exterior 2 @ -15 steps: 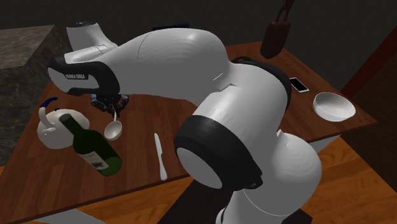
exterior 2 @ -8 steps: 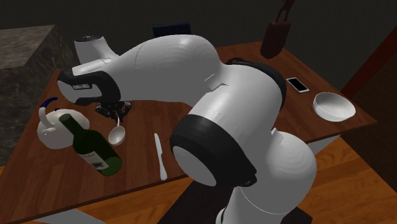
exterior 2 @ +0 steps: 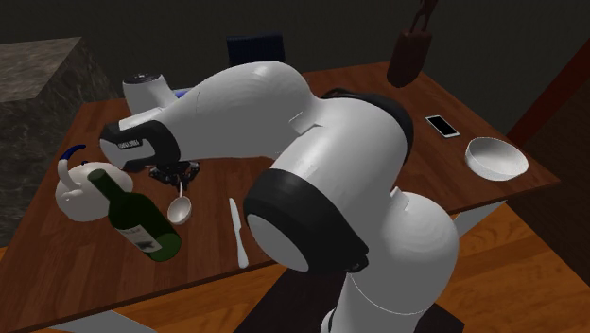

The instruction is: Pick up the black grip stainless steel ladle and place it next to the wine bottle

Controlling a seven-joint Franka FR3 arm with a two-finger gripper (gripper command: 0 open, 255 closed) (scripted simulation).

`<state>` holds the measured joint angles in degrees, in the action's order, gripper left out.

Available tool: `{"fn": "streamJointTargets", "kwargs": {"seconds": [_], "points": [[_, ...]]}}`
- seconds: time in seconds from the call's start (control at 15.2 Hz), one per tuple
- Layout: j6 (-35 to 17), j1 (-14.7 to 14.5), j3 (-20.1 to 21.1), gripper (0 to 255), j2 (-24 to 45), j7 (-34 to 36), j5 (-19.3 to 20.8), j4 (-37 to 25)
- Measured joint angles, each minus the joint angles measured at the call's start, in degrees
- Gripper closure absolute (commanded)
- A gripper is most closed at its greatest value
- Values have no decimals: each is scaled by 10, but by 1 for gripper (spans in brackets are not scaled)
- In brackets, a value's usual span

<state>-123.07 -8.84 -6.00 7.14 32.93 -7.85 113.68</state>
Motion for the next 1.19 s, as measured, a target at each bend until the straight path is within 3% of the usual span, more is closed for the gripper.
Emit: {"fn": "streamJointTargets", "kwargs": {"seconds": [0.73,1.12,1.19], "points": [[-73,0,3,255,39,-13,-12,36],[-77,1,3,255,40,-14,-13,38],[-77,1,3,0,40,-14,-13,38]]}}
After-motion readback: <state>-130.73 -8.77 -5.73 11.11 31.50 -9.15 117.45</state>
